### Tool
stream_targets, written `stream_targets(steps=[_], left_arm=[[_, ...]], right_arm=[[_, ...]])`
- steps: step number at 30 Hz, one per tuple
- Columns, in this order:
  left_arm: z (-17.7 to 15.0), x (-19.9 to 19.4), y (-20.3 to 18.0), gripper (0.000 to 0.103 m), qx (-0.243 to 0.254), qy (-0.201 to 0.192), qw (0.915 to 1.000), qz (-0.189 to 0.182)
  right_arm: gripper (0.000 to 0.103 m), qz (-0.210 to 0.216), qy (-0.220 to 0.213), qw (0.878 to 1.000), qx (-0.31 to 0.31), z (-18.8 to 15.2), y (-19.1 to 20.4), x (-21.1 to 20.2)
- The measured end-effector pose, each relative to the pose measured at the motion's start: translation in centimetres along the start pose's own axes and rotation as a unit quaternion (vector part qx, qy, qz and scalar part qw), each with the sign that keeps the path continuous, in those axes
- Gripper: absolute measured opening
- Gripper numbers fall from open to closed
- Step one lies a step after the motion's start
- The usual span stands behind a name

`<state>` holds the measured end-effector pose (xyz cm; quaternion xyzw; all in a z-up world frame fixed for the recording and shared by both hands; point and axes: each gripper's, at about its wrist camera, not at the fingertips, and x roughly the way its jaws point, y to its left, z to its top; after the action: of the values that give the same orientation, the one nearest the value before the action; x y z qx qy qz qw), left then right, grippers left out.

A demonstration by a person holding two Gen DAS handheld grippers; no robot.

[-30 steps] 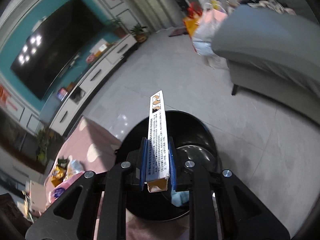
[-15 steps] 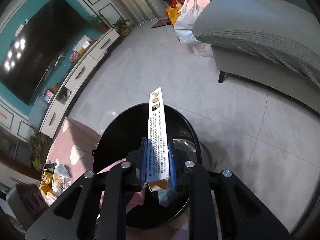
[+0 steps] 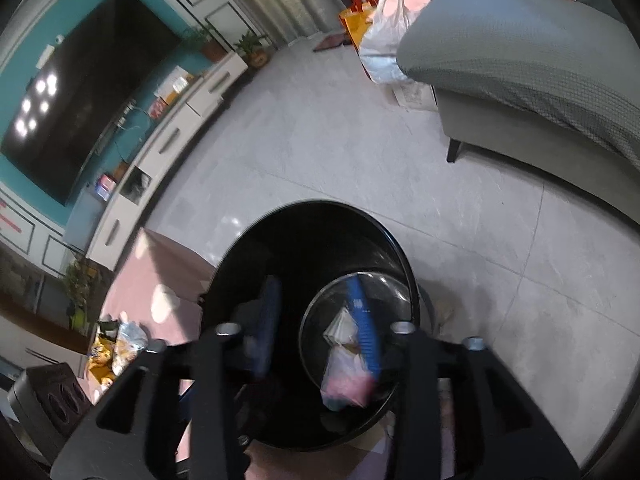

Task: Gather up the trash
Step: 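Swing both open tools back toward the trash on the rug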

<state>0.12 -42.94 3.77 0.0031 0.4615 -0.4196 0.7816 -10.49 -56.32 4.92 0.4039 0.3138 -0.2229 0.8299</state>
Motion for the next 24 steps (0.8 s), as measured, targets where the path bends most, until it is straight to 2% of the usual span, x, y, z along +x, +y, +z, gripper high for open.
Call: stream_targets(steps=[8,11,14,16,19,21,24], left_arm=[[0.2,-7.8,3.3,0.095,-0.033,-0.063,0.9971,0.028],[0.0,-11.5,5.2,0.098,-0.052,-0.093,0.9929,0.054],[-0.9,-15.4,7.3,0.1,-0.076,-0.119,0.9856,0.093],[-1.9,-17.7,9.0,0.1,-0.095,-0.131,0.9799,0.116],[-3.8,-21.1,12.0,0.1,-0.136,-0.147,0.9669,0.159],[-5.3,-23.4,14.3,0.1,-0.163,-0.156,0.9563,0.186],[-7.1,-26.2,17.4,0.1,-0.206,-0.167,0.9368,0.227]], right_arm=[[0.062,0.033,-0.019,0.999,-0.035,-0.6,2.9,-2.3],[0.068,0.042,-0.028,0.997,-0.064,-1.2,4.9,-3.2],[0.069,0.054,-0.033,0.993,-0.098,-1.9,7.2,-3.7],[0.073,0.06,-0.031,0.991,-0.119,-2.5,8.7,-3.8],[0.077,0.059,-0.027,0.986,-0.157,-3.5,10.9,-3.6],[0.081,0.066,-0.018,0.981,-0.179,-4.4,12.5,-3.4],[0.092,0.098,-0.006,0.974,-0.202,-5.7,14.8,-3.4]])
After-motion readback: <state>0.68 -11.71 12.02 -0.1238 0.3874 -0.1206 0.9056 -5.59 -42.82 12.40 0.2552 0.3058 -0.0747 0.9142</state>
